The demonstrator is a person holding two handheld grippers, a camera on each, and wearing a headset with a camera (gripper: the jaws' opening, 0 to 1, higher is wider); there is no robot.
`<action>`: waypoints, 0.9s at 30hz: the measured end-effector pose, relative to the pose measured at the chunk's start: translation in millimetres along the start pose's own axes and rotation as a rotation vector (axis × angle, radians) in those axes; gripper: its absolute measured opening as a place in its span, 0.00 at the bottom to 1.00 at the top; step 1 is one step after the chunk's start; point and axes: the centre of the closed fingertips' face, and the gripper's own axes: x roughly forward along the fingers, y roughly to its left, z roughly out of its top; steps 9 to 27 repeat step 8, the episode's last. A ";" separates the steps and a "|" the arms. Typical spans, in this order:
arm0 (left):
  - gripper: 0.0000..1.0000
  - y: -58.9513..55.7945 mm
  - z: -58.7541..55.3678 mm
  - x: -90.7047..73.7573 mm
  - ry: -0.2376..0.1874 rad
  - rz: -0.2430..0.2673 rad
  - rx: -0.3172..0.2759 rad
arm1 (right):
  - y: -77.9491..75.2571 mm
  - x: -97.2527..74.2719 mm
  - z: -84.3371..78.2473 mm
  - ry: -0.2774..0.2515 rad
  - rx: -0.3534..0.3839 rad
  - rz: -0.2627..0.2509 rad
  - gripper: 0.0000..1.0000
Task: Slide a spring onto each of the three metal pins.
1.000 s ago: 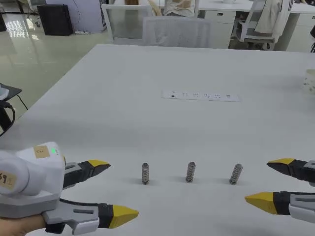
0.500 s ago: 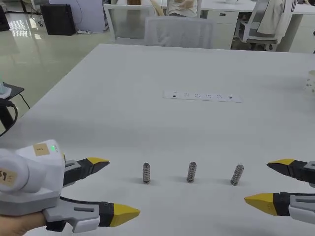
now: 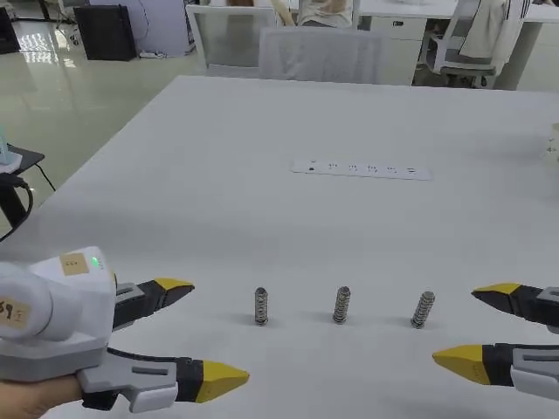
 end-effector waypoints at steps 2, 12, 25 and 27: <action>0.76 0.2 0.1 0.0 0.000 0.001 0.000 | -0.7 -0.2 0.0 0.000 -0.002 -0.002 0.64; 0.76 -0.1 -0.4 0.2 0.003 0.001 0.000 | -1.1 -0.4 -1.1 0.008 -0.003 0.001 0.64; 0.76 -0.1 -0.4 0.2 0.003 0.001 0.000 | -1.1 -0.4 -1.1 0.008 -0.003 0.001 0.64; 0.76 -0.1 -0.4 0.2 0.003 0.001 0.000 | -1.1 -0.4 -1.1 0.008 -0.003 0.001 0.64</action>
